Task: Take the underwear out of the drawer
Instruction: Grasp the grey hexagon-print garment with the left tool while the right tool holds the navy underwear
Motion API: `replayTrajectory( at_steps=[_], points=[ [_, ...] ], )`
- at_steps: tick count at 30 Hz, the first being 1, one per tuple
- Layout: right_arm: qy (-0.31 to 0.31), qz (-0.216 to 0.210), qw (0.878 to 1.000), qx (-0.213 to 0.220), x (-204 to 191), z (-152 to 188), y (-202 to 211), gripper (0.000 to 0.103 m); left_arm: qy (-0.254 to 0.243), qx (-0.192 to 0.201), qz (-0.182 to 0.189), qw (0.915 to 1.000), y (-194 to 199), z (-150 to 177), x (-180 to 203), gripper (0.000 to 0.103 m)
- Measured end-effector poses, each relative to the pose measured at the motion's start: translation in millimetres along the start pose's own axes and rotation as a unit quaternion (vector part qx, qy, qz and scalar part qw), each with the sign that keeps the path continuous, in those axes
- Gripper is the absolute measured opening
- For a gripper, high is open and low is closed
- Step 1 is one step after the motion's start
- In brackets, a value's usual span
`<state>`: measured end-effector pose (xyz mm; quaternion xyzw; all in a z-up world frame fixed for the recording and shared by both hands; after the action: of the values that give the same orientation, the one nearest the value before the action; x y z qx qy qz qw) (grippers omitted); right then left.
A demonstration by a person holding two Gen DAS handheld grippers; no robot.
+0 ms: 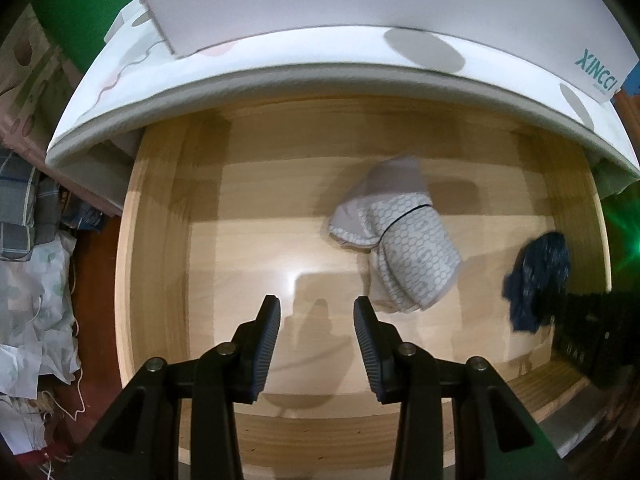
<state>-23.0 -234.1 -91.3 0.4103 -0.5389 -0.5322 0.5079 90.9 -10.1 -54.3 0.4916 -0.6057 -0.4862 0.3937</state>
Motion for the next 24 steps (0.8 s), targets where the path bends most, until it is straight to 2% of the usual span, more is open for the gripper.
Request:
replayTrajectory(
  at_steps=[9, 10, 11, 19, 24],
  points=[
    [0.009, -0.011, 1.000, -0.021, -13.0, 48.1, -12.4, 0.020, 0.015, 0.000, 0.009, 0.9999, -3.8, -12.1, 6.6, 0.039],
    [0.010, -0.011, 1.000, -0.023, -16.4, 52.6, -14.0, 0.020, 0.014, -0.002, 0.009, 0.9999, -4.6, -13.5, 8.1, 0.039],
    [0.011, -0.012, 1.000, -0.024, -36.4, 52.9, -16.8, 0.020, 0.014, -0.002, 0.010, 0.9999, -4.9, -14.3, 10.3, 0.039],
    [0.013, -0.021, 0.999, -0.032, -41.9, 100.5, -22.6, 0.020, 0.015, -0.008, 0.020, 0.9996, -8.3, -31.2, 22.3, 0.039],
    [0.007, -0.025, 0.999, -0.029, -43.0, 117.9, -24.8, 0.020, 0.015, -0.008, 0.024, 0.9996, -10.8, -40.0, 30.8, 0.039]
  ],
)
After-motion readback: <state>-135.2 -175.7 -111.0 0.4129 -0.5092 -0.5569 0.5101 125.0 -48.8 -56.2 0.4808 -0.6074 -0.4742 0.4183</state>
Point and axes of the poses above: each gripper's, at about its wrist camera, not at the fingertips, and y roughly against the way its jaws point, x to its right, z to its underside, the point moved 1 cm from there along -y, roughly the way its jaws point, and after that the axes turned 2 degrees about z, right-handed, at the moved point
